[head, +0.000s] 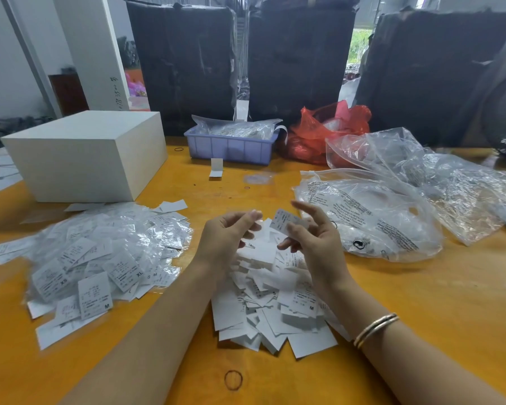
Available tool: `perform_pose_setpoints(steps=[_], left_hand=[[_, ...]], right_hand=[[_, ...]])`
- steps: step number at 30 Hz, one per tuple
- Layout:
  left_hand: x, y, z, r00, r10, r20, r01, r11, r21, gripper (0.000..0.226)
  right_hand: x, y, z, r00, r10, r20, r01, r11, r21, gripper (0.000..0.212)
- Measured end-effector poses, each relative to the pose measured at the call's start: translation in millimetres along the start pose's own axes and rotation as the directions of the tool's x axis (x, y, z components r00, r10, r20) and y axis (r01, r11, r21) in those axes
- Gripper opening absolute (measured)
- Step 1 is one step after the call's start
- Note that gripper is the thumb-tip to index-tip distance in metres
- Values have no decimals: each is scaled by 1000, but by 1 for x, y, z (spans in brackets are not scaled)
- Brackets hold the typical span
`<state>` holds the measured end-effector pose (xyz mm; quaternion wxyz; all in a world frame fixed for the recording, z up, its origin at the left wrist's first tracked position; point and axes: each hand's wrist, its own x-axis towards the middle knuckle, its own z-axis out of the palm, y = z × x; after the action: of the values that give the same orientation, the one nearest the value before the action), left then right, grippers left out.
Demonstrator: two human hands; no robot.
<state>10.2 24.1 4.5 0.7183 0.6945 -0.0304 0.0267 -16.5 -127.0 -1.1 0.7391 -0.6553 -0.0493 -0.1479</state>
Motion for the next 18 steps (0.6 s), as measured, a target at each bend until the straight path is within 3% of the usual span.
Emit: perform_pose_setpoints(steps=[5,12,18], left_hand=[[0,0,2,999,-47,-8,46,995,-89,6],[-2,4,2,995,-73,72,88,967,-241,19],[-3,2,1,990,-55,129,80,976,-200,22]], right_hand=[[-3,-1,6,998,-64,10,64,997,-39,28],[-3,0,5,998,-61,-19,62,998,29,37],[0,-1,2,997,-53,-49,57,995,87,26]])
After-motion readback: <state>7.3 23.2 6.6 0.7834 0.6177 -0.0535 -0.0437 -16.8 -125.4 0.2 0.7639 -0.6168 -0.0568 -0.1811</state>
